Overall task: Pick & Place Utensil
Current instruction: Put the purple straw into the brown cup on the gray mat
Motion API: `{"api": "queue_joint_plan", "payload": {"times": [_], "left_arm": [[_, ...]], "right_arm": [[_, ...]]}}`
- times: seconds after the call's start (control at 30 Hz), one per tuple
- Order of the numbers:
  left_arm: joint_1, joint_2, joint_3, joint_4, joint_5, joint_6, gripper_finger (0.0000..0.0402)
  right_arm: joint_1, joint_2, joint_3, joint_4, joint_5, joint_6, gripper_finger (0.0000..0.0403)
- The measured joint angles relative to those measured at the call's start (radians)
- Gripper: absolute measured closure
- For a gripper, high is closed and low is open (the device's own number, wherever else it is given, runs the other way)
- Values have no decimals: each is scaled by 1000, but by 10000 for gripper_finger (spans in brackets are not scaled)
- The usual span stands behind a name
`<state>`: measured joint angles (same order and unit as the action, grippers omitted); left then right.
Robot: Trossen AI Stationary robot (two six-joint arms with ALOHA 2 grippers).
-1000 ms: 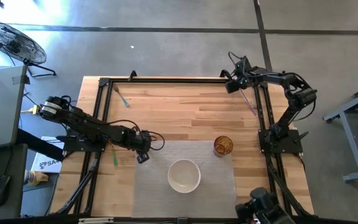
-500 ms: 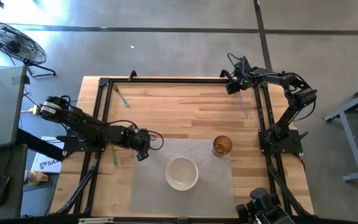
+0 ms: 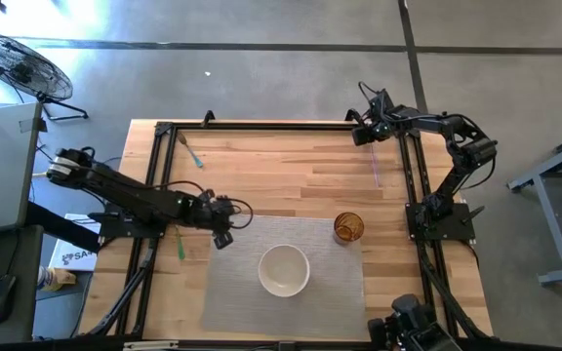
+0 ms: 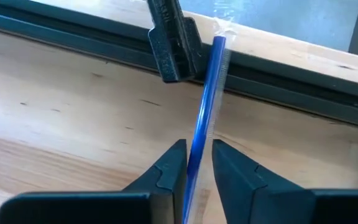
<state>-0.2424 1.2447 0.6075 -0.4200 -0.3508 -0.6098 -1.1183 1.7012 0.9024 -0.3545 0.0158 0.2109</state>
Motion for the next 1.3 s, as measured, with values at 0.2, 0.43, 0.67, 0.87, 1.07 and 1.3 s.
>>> {"api": "queue_joint_plan", "payload": {"times": [0.2, 0.43, 0.67, 0.87, 1.07, 1.3], "left_arm": [[0, -91, 1, 49, 0, 92, 270], [0, -129, 3, 95, 39, 140, 270], [0, -74, 3, 117, 45, 124, 270], [0, -9, 3, 110, 45, 81, 270], [0, 56, 3, 25, 64, -36, 270], [-1, 105, 3, -32, 115, -152, 270]], "right_arm": [[0, 0, 0, -2, -4, 18, 372], [38, -68, 0, -45, 22, 18, 395], [116, -310, -1, -178, 98, -10, 399], [274, -562, -1, -215, 91, -4, 400], [545, -781, -1, -110, 63, 9, 399], [832, -859, 0, 17, 29, -75, 399]]}}
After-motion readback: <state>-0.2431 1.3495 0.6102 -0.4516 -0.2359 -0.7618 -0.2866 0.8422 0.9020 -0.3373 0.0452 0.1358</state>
